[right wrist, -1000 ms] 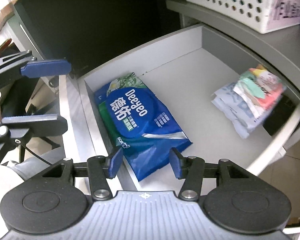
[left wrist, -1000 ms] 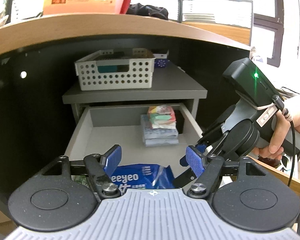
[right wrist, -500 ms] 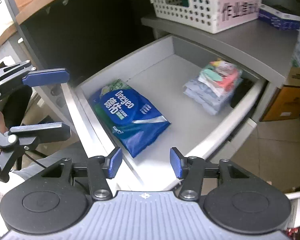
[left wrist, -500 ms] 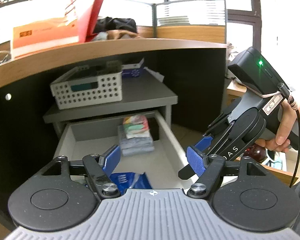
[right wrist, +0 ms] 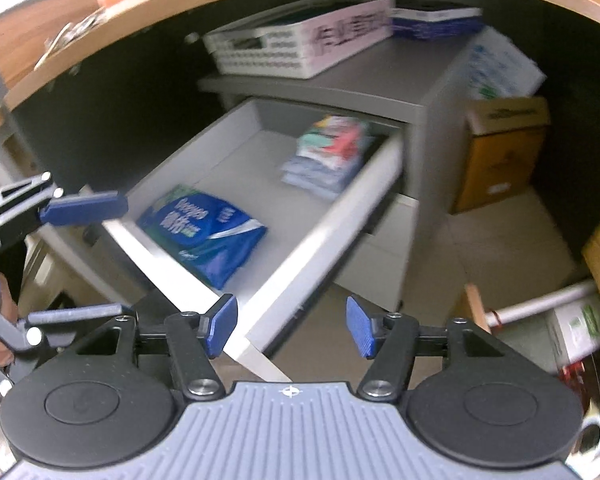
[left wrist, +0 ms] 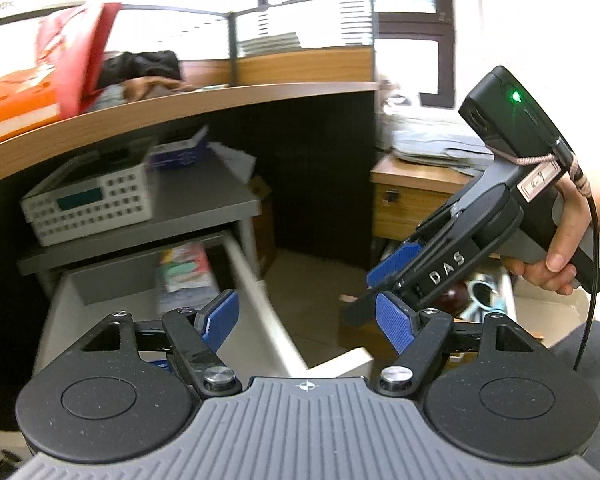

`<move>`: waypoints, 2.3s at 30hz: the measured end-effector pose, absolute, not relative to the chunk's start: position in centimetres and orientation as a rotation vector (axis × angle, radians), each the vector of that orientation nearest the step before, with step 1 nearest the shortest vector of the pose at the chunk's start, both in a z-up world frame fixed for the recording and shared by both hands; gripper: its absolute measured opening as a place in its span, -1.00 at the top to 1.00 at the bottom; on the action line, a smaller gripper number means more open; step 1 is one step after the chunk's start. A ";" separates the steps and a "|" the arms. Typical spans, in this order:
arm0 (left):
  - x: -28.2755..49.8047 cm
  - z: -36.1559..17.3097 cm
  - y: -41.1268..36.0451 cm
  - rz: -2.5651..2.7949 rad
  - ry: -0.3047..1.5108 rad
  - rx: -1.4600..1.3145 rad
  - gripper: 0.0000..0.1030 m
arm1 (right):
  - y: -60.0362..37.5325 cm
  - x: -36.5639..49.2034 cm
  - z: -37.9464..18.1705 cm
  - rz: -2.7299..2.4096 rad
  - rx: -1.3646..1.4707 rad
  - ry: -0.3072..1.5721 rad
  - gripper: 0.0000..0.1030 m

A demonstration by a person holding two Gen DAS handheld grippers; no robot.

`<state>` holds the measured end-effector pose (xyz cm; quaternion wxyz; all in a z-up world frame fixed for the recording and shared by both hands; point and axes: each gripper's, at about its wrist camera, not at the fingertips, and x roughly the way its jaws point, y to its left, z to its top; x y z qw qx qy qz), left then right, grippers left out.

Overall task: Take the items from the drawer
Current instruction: 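Withdraw both tools from the grey drawer and turn toward the wooden cabinet, then bring the right tool to the front of the open middle drawer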

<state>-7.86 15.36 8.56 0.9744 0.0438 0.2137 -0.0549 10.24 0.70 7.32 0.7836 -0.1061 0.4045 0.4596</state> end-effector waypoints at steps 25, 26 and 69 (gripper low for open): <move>-3.1 2.6 6.2 -0.433 0.418 0.104 -0.67 | -14.4 5.6 2.7 0.382 -0.029 0.768 -0.56; -2.9 2.3 6.0 -0.428 0.419 0.109 -0.67 | -14.7 5.5 2.2 0.365 -0.019 0.772 -0.58; 13.2 -13.4 -0.9 -0.326 0.642 0.185 -0.20 | -18.6 8.3 -15.8 -0.289 0.329 0.843 -0.61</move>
